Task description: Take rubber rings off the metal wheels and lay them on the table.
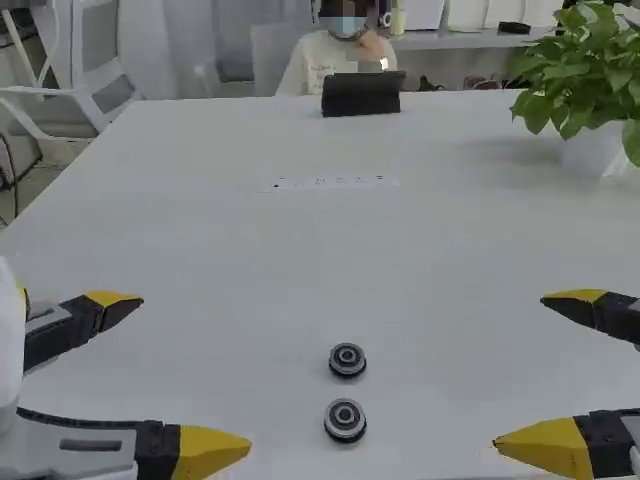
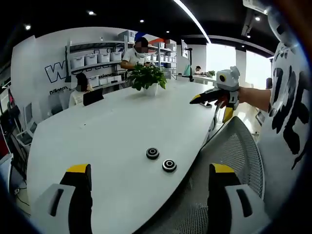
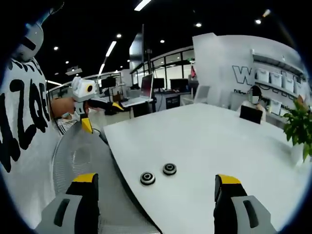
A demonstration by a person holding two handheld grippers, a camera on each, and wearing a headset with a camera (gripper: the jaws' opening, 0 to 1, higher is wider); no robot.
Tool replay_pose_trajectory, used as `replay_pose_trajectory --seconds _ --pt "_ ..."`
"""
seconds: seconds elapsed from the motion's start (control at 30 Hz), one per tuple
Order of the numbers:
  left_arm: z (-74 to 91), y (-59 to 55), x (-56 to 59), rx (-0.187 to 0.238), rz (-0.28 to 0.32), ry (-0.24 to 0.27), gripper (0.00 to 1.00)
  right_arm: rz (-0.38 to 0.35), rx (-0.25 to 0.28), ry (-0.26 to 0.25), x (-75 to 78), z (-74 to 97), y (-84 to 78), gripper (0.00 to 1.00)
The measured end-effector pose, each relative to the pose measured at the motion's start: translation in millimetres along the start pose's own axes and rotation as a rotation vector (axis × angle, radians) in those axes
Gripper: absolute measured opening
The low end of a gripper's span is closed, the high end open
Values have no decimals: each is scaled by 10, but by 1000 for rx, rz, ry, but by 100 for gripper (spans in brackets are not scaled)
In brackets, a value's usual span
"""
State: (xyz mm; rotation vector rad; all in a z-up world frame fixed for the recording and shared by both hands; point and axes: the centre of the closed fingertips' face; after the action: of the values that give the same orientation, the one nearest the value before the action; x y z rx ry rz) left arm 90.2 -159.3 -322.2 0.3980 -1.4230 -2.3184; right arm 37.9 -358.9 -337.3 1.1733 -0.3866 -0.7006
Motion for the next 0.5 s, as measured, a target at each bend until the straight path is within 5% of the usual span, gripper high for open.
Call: replay_pose_trajectory --seconds 0.5 --pt "58 -25 1 -2 -2 3 99 12 -9 2 -37 -19 -1 99"
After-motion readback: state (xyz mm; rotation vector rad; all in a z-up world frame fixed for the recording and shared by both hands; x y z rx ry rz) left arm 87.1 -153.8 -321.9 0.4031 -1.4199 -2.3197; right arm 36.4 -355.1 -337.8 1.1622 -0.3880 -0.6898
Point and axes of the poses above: the centre of the closed fingertips' face, and the gripper's own axes: z roughly backward along the fingers, x roughly to its right, y roughly out of its top, and after that the axes turned 4 degrees about x, right-handed
